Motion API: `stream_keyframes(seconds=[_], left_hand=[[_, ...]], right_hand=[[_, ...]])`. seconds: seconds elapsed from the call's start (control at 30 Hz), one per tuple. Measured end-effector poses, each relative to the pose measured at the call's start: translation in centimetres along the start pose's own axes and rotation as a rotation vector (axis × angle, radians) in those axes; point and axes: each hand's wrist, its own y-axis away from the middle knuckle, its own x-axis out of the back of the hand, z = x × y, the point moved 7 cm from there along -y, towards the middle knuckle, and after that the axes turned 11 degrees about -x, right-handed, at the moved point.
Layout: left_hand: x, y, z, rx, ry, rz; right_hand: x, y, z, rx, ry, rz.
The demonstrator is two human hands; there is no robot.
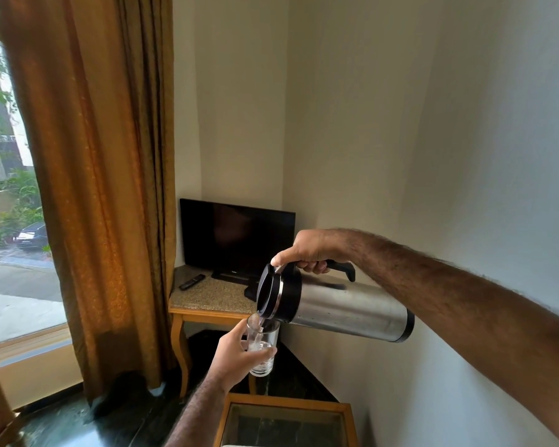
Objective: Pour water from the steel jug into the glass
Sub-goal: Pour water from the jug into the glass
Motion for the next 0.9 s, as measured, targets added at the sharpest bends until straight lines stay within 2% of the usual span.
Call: stream_keyframes(seconds=[0.4, 0.9], left_hand=[[-0.2, 0.2, -1.2, 0.005, -0.019, 0.022], [0.3, 1.1, -0.9, 0.024, -0.033, 0.033]], right_hand=[[0.0, 0.3, -0.8, 0.053, 0.033, -0.037], [-0.2, -0.7, -1.0, 0.028, 0.05, -0.039]])
